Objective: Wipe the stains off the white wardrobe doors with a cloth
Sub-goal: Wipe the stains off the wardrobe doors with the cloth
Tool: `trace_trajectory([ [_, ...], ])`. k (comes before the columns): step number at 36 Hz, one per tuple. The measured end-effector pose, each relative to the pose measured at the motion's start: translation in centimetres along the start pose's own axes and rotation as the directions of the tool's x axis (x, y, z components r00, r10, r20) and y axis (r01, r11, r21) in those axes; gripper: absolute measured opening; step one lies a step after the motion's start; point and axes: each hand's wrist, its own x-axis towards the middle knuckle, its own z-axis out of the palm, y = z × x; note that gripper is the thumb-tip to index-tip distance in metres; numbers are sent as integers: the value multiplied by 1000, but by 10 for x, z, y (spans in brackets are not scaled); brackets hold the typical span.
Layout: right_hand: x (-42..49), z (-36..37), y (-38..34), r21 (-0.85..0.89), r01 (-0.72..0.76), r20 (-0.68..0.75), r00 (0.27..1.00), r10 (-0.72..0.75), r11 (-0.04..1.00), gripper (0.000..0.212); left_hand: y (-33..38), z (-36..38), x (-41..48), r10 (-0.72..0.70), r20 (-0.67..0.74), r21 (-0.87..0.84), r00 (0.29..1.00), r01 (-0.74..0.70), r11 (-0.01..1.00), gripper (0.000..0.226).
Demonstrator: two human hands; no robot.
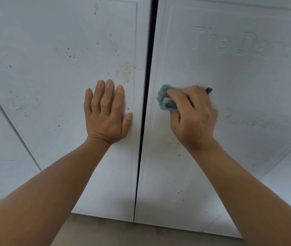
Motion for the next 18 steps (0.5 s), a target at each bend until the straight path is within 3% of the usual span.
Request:
trace_trajectory([
  [3, -3, 7, -9, -98, 96, 58, 994, -91, 991, 14, 0, 1, 0, 4, 6, 5, 1000, -4, 1000, 72],
  [6, -8, 7, -13, -31, 194, 197, 963, -184, 981, 16, 0, 1, -1, 5, 2, 1, 1000, -5, 1000, 73],
  [10, 2, 4, -12, 7, -1, 119, 993, 0, 1000, 13, 0, 1, -1, -2, 4, -11, 1000, 2, 1000, 72],
  [12, -9, 8, -16, -21, 99, 161, 982, -95, 995, 14, 0, 1, -1, -3, 12, -12, 1000, 3, 1000, 74],
  [15, -34, 10, -20, 68, 298, 397, 868, -300, 952, 9, 0, 1, -1, -5, 23, -17, 1000, 5, 1000, 75],
  [16, -35, 8, -20, 83, 277, 414, 864, -286, 957, 8, 0, 1, -2, -7, 19, -17, 1000, 7, 1000, 74],
  [18, -30, 5, -19, 56, 136, 336, 930, -147, 989, 10, 0, 1, -1, -8, 16, -10, 1000, 8, 1000, 73],
])
